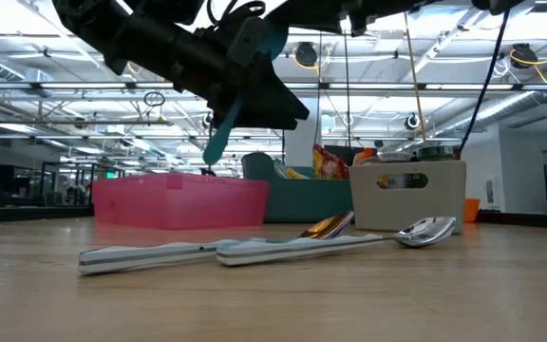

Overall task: Pick & Place Food Item
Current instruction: Put the blue spoon into the red bin

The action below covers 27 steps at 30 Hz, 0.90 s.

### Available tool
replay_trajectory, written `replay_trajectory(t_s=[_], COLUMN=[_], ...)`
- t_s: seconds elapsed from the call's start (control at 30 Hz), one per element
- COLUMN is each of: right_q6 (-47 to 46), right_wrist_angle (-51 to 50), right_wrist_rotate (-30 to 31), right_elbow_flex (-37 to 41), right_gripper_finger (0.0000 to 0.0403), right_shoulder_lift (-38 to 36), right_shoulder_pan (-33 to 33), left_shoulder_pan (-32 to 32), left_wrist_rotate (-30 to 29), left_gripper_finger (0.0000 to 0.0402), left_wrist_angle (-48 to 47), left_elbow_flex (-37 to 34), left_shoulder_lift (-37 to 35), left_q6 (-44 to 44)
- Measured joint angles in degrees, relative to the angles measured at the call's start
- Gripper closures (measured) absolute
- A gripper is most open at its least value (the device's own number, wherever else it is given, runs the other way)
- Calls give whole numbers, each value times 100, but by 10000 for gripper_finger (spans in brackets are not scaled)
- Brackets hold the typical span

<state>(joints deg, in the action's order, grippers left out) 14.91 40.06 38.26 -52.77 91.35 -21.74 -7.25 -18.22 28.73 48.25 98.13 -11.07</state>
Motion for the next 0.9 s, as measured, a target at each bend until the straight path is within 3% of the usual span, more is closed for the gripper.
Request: replay_trajectory(t_s=[0.33,0.53,0.9], right_q6=[423,768,279], right_wrist_angle=[409,-78,-296], right_wrist_rotate=[-205,683,769], right_elbow_flex=[-5,-11,830], right_gripper_finger=[403,403,402], right_shoulder_lift=[218,-98,-835], right_shoulder_pan=[74,-124,-81], left_shoulder_pan=[-2,-39,-39], left_wrist_rotate=[4,-26,7], left_gripper_finger=[215,215,215], left_wrist_angle=[-48,-36,-64], left_elbow_flex=[-2,9,7], left_shoulder_lift=[2,2,4], left_q6=[13,177,182])
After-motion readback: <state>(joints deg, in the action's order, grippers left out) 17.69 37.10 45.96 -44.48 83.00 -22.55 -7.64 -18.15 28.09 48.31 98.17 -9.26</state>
